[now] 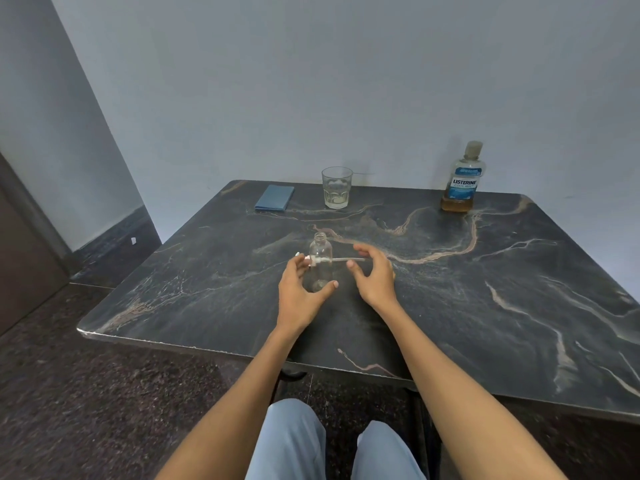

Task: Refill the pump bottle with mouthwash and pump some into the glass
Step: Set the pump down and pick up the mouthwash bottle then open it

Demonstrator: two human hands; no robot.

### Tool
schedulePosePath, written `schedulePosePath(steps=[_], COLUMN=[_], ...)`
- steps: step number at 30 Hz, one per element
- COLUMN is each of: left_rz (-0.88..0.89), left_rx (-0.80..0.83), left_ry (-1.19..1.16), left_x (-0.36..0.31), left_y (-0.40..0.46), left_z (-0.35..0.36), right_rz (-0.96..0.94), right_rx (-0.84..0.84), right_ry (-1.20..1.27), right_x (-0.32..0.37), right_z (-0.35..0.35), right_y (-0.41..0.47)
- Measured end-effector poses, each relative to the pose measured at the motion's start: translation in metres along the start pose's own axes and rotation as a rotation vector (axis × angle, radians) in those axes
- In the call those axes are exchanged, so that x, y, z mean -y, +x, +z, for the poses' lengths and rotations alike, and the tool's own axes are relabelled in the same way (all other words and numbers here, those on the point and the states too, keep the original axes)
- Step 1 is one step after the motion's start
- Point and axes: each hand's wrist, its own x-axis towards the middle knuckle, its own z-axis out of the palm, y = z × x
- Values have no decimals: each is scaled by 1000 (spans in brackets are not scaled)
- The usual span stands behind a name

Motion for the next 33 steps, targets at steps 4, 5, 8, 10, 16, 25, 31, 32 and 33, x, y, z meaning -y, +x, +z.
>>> schedulePosePath(steps=[4, 5, 8, 10, 16, 25, 31, 32, 33], left_rz=[5, 14, 62, 102, 362, 338, 147, 138, 134], left_rx=[-174, -220, -345, -418, -522, -207, -37, -3, 34], left_ry=[29, 39, 44, 42, 3, 75, 158, 178, 190], left_x=[-8, -11, -24, -38, -78, -95, -87, -86, -86], left_y=[-10, -14, -24, -33, -57, -42, 5, 14, 22], left_z=[-1, -2, 0, 5, 35, 105, 146, 154, 160], right_rz=[7, 11, 25, 37, 65, 131, 172, 174, 173], right_rx=[18, 17, -5, -36, -116, -232, -180, -184, -189], right_ry=[37, 41, 52, 64, 70, 90, 57, 54, 48], right_x=[-3, -4, -5, -6, -10, -37, -62, -67, -70], right_z=[-24, -31, -51, -65, -103, -149, -178, -182, -186], right_y=[-11, -13, -19, -23, -28, -9, 23, 30, 36])
